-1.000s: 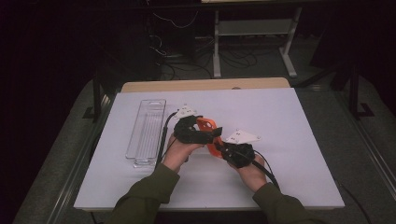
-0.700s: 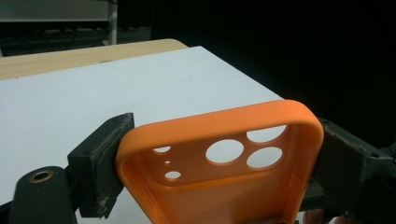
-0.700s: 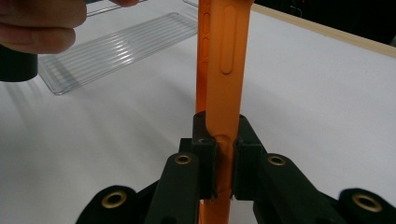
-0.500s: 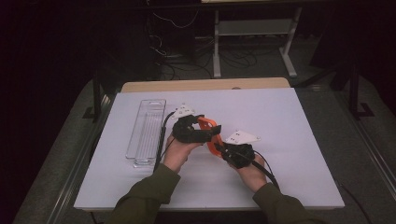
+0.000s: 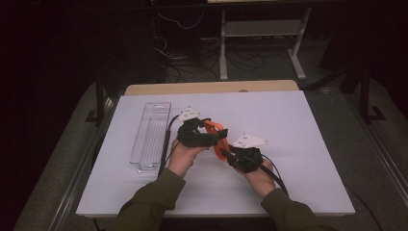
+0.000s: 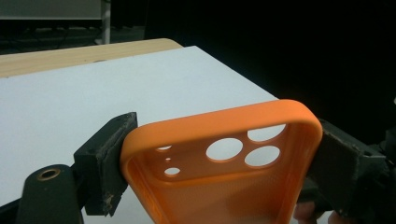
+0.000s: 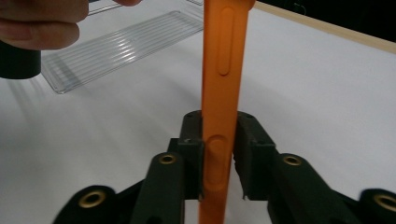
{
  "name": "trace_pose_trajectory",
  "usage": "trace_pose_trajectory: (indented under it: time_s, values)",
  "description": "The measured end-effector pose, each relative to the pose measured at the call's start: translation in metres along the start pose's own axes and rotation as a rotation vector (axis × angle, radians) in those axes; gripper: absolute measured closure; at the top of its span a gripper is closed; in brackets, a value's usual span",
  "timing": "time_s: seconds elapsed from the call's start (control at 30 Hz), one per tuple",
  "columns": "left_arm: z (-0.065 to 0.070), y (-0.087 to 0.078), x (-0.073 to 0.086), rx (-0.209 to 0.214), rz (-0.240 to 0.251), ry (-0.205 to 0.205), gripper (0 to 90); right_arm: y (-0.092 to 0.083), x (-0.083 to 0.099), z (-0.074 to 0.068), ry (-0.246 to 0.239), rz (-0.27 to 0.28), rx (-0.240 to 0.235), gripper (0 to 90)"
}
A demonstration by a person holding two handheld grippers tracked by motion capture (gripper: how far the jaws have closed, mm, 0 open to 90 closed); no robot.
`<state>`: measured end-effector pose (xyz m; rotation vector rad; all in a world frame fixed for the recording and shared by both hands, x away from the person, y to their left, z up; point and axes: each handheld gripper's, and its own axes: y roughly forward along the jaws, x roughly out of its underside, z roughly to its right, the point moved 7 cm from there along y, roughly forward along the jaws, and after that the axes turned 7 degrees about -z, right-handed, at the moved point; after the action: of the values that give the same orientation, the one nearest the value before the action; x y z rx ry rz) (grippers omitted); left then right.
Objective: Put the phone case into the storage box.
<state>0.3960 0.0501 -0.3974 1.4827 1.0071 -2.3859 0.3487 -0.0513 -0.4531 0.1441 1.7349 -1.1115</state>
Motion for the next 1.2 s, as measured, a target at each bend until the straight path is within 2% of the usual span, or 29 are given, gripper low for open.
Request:
trace_pose_trajectory:
  time_s: [0.13,0.4,0.43,0.47,0.53,0.63,0.87,1.2]
  values:
    - [0.0,-0.001,-0.001,0.001,0.002,0.003,15.6,-0.001,-0.001,0.002,0.013,0.004,-0.001,59.0]
    - [0.0,-0.001,-0.001,-0.005,0.01,0.003,15.5,0.002,-0.001,0.001,0.032,-0.003,-0.029,31.6]
    - [0.0,-0.001,-0.002,-0.005,0.011,0.001,15.5,0.003,-0.001,0.002,0.019,0.001,-0.027,27.5]
    - [0.0,-0.001,-0.002,-0.005,0.012,0.0,15.5,0.004,-0.001,0.001,0.035,-0.007,-0.033,22.2]
    - [0.0,-0.001,-0.002,-0.005,0.012,0.001,15.5,0.005,-0.001,0.001,0.031,-0.01,-0.044,13.1]
    - [0.0,-0.002,-0.001,-0.008,0.008,0.007,15.4,0.007,-0.001,0.002,0.019,-0.015,-0.035,1.7]
    - [0.001,-0.002,-0.001,-0.005,0.007,0.009,15.4,0.009,0.0,0.003,0.013,-0.051,-0.055,0.0]
    - [0.001,-0.003,-0.003,-0.005,0.012,0.018,15.3,0.006,0.003,0.004,0.0,-0.075,-0.085,0.0]
